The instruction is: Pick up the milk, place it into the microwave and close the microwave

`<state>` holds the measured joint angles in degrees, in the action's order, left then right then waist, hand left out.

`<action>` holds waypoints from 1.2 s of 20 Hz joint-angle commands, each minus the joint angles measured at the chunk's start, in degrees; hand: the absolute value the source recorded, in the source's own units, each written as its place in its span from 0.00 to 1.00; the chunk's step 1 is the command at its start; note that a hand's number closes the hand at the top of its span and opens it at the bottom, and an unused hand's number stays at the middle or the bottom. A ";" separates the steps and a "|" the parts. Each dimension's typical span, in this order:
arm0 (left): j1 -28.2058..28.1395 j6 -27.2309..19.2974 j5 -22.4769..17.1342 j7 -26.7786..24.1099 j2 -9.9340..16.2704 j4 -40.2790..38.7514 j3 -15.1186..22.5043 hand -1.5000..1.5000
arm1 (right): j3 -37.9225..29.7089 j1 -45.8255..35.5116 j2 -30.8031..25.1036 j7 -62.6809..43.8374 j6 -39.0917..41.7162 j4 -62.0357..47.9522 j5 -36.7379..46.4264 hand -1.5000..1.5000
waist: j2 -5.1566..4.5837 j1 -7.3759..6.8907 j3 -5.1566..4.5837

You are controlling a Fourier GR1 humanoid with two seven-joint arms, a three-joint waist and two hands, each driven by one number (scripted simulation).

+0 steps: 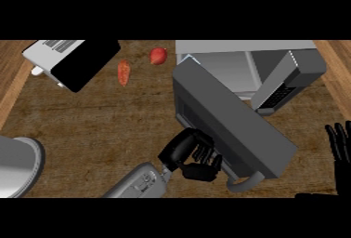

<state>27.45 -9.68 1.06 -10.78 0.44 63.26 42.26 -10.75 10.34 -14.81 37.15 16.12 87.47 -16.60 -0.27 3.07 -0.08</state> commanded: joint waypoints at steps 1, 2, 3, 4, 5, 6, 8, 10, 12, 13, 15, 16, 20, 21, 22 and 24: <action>4.42 -3.20 -8.02 -0.32 -0.42 -8.79 7.22 1.00 | 0.89 -0.51 -0.97 -3.01 2.90 2.39 -2.37 0.00 | -0.51 1.45 -0.03; 6.68 -3.39 -9.14 2.22 -0.42 -9.03 9.07 1.00 | 0.91 -2.85 -1.14 -3.04 3.01 1.89 -2.71 0.00 | -0.68 2.07 -0.02; 8.63 -4.89 -10.36 4.11 -0.42 -7.60 11.05 1.00 | 1.41 -0.47 -1.95 -3.72 4.43 4.65 -3.00 0.00 | -0.48 2.81 -0.05; 9.46 -4.23 -13.21 2.95 -0.42 -8.75 10.04 1.00 | 1.26 -0.63 -2.11 -4.24 5.08 5.05 -4.14 0.00 | -0.78 3.86 -0.08; 8.97 -5.11 -12.84 2.70 -0.42 -10.43 12.20 0.00 | 1.59 -2.46 -2.72 -6.04 3.78 6.56 -3.37 0.00 | -0.92 4.10 -0.13; 11.62 -5.05 -15.08 3.46 -0.42 -11.01 11.63 0.00 | 2.40 -2.77 -1.70 -4.10 4.68 4.97 -3.09 0.00 | -1.10 4.29 -0.06; 12.08 -8.69 -17.58 1.22 -0.42 -8.89 11.21 0.00 | 2.06 -4.70 -4.03 -6.27 6.57 6.09 -4.76 0.00 | -1.32 5.43 -0.15; 11.92 -9.06 -19.95 -2.55 -0.42 -8.90 10.83 0.00 | 2.99 -5.41 -3.57 -6.95 6.99 7.63 -5.63 0.00 | -1.70 6.74 -0.26; 15.41 -8.25 -22.24 -2.83 -0.42 -9.99 9.10 1.00 | 3.86 -5.92 -4.08 -7.99 7.73 9.42 -5.95 0.00 | -1.86 7.99 -0.29; 16.84 -9.14 -23.95 -2.29 -0.42 -8.81 8.22 1.00 | 3.69 -7.36 -4.96 -8.47 8.24 8.90 -6.18 0.00 | -2.06 8.35 -0.28; 16.80 -8.86 -26.42 -6.85 -0.42 -8.26 7.53 1.00 | 4.32 -7.59 -4.68 -9.31 8.36 9.73 -6.82 0.00 | -2.43 9.15 -0.37; 18.45 -9.53 -26.67 -6.39 -0.43 -9.27 7.18 1.00 | 4.01 -7.67 -5.67 -9.84 9.38 10.15 -7.71 0.00 | -2.49 10.28 -0.34; 22.31 -10.96 -29.78 -6.73 -0.43 -11.31 6.40 1.00 | 3.90 -8.63 -6.62 -10.33 10.28 11.70 -8.67 0.00 | -2.68 12.72 -0.21; 23.77 -10.22 -30.54 -6.65 -0.44 -12.24 5.80 1.00 | 4.87 -8.65 -6.26 -10.47 10.38 11.71 -8.12 0.00 | -3.10 13.16 -0.18; 24.65 -10.85 -31.08 -6.72 -0.44 -13.24 4.87 1.00 | 3.65 -9.33 -7.47 -11.50 10.23 12.81 -9.23 0.00 | -2.92 13.59 -0.27; 26.42 -12.25 -31.94 -6.73 -0.44 -13.77 5.27 1.00 | 3.79 -9.52 -7.58 -11.59 10.66 12.38 -9.53 0.00 | -3.22 14.96 -0.11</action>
<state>49.92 -20.34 -28.72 -16.86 0.02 50.97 48.58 -6.80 1.64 -21.41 26.65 26.13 99.07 -25.08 -3.20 15.96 -0.28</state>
